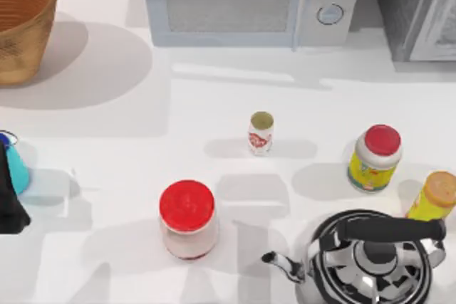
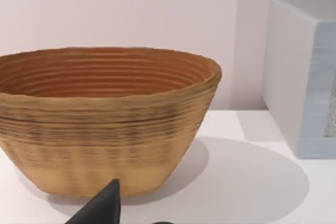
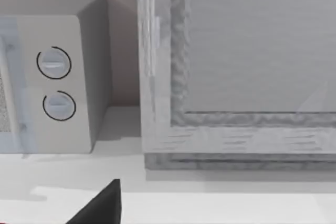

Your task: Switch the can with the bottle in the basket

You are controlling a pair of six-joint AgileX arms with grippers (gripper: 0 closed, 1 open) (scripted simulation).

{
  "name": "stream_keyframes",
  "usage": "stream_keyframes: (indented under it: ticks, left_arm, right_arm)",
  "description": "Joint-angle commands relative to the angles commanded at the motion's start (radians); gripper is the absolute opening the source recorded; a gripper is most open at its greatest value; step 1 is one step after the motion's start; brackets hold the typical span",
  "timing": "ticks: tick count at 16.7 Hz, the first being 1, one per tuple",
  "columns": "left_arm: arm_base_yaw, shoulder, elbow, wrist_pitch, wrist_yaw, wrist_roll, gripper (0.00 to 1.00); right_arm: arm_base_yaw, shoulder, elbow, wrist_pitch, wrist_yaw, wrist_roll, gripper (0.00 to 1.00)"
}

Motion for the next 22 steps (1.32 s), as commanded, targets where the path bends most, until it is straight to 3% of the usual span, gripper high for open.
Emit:
stream_keyframes:
  ticks: [7,11,15,22]
  left_arm:
    - [-0.002,-0.011,-0.006,-0.006,-0.007,0.000,1.00]
    - [0.018,0.094,-0.009,0.097,0.003,0.006,1.00]
    - [0.048,0.361,-0.015,0.340,0.037,0.019,1.00]
    - [0.111,1.049,-0.036,0.905,0.122,0.048,1.00]
  right_arm:
    - [0.000,0.000,0.000,0.000,0.000,0.000,1.00]
    - [0.000,0.000,0.000,0.000,0.000,0.000,1.00]
    - [0.000,0.000,0.000,0.000,0.000,0.000,1.00]
    - [0.000,0.000,0.000,0.000,0.000,0.000,1.00]
